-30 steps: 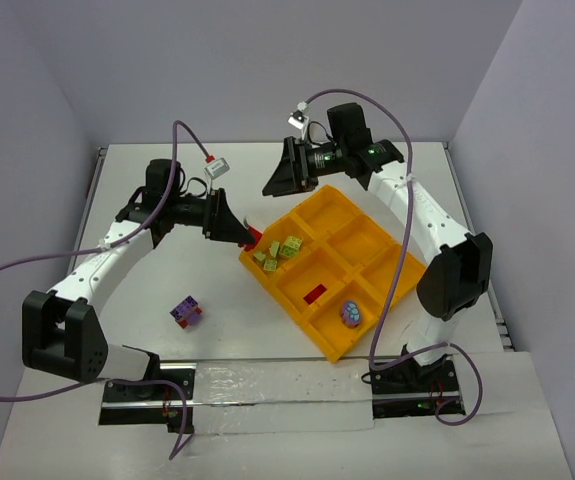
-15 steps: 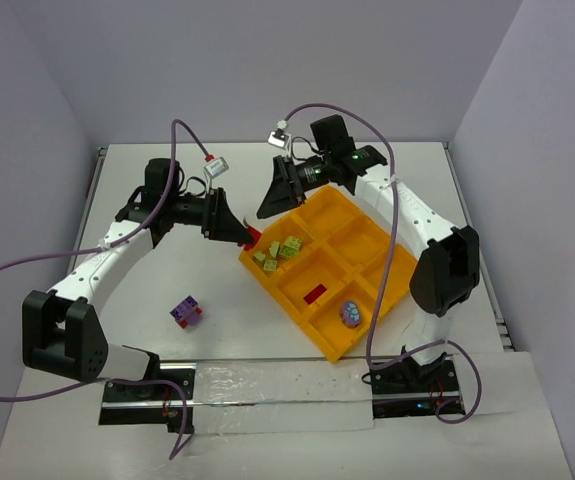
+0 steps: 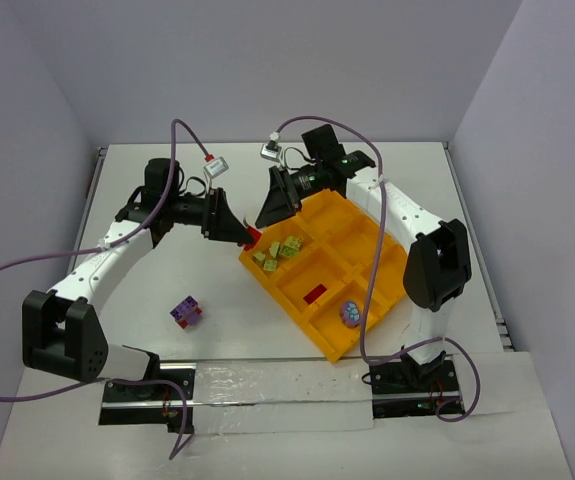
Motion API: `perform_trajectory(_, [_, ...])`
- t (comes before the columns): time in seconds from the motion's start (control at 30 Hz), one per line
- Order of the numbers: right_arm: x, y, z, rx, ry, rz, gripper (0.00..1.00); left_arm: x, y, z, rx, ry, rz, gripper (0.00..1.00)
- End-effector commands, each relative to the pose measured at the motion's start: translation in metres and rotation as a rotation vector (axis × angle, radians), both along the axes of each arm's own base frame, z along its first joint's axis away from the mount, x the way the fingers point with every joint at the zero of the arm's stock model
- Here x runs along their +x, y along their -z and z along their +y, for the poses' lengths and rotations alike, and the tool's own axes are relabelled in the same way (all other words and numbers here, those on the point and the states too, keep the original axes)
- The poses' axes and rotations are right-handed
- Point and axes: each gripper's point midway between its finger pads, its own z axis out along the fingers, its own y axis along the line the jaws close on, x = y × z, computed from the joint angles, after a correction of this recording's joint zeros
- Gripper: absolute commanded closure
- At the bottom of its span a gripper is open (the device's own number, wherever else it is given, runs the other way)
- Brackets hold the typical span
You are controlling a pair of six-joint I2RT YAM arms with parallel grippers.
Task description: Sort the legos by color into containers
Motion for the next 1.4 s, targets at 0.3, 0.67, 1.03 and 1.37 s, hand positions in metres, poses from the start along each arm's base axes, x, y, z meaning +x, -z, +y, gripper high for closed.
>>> perform_trajectory(0.3, [-0.011, -0.003, -0.003, 0.042, -0.049, -0.005, 1.00, 0.006, -0.012, 0.000, -0.027, 0.018, -0.076, 1.00])
perform_trajectory(0.67, [0.054, 0.012, -0.029, -0.096, 0.333, -0.013, 1.00, 0.007, -0.006, 0.000, -0.010, 0.026, -0.054, 1.00])
perform_trajectory(1.03, [0.119, 0.025, -0.099, -0.271, 0.784, 0.001, 1.00, 0.017, 0.000, -0.001, 0.022, -0.010, -0.030, 1.00])
perform_trajectory(1.37, [0.150, 0.084, -0.206, -0.644, 1.130, -0.055, 1.00, 0.024, 0.013, -0.023, 0.146, -0.009, -0.014, 1.00])
